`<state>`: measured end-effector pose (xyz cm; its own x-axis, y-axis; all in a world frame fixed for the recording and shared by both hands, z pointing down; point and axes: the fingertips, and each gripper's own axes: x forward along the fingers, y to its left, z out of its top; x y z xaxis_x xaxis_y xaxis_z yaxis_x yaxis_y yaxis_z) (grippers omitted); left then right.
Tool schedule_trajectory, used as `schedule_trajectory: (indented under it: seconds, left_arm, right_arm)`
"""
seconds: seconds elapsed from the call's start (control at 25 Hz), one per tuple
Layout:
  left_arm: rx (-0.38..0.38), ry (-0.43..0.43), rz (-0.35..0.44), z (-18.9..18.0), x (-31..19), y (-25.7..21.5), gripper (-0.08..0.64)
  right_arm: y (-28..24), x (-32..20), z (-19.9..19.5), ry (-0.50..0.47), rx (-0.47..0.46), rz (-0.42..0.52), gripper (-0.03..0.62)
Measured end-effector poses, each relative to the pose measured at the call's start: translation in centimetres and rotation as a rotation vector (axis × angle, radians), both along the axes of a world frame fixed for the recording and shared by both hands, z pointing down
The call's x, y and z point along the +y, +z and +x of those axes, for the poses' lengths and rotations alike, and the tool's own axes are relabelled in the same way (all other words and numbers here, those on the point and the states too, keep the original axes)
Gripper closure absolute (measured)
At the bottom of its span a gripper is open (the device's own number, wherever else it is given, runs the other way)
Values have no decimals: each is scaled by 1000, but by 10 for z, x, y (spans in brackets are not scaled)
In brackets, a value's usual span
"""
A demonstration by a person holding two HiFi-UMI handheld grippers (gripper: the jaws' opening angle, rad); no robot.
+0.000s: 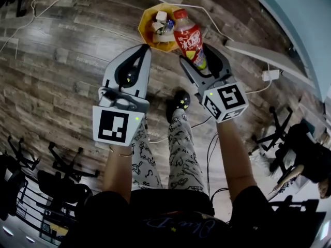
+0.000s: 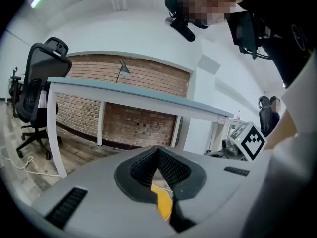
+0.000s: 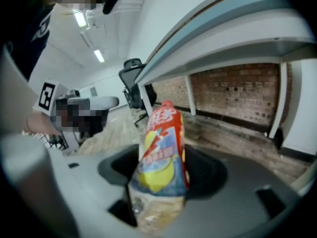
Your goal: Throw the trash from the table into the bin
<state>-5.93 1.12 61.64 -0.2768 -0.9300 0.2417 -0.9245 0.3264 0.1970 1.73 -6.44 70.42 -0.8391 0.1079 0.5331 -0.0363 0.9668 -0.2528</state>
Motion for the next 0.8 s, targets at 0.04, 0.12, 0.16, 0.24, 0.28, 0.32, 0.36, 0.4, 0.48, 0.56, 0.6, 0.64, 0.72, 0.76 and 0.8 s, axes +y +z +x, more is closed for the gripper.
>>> schedule_trajectory:
  seconds: [0.04, 0.12, 0.16, 0.24, 0.28, 0.32, 0.36, 0.4, 0.48, 0.56, 0.6, 0.64, 0.72, 0.76, 0.8]
  left_arm:
    - [-6, 7, -11, 0, 0, 2, 552]
    - [-31, 31, -42, 0, 0, 7, 552]
    - [-47, 44, -59, 0, 0, 10, 552]
    - [-61, 56, -84, 1, 1, 14, 552]
    - [-56, 56, -87, 1, 2, 16, 552]
    - [-49, 54, -85, 2, 2, 17, 552]
    - [-44, 54, -82, 2, 2, 18, 552]
    - [-43, 56, -81, 2, 2, 18, 552]
    - [-41, 60, -81, 1, 3, 19, 552]
    - [-30, 53, -83, -1, 5, 21, 552]
    - [-25, 46, -84, -3, 7, 23, 552]
    - [-20, 39, -84, -4, 9, 24, 552]
    - [-15, 29, -84, -7, 12, 25, 552]
    - [-14, 26, -84, -8, 13, 25, 552]
    - [-11, 24, -84, -8, 14, 25, 552]
  right_arm:
    - [7, 0, -2, -2, 9, -3, 305]
    - [17, 2, -5, -13, 29, 2, 307]
    - [21, 3, -6, -22, 38, 10, 305]
    - [27, 6, -7, -40, 51, 19, 305]
    - [30, 7, -8, -46, 61, 21, 305]
    - [35, 7, -9, -50, 73, 21, 305]
    - [39, 7, -9, -52, 85, 20, 305]
    - [43, 6, -11, -54, 97, 19, 305]
    - [53, 4, -13, -54, 117, 15, 305]
    - [63, 3, -15, -52, 139, 8, 305]
    - [69, 2, -16, -52, 151, 5, 305]
    - [76, 2, -17, -53, 165, 3, 305]
    - [88, 2, -18, -54, 194, 0, 305]
    - [94, 2, -18, -53, 209, -2, 305]
    - [99, 2, -17, -51, 225, -5, 305]
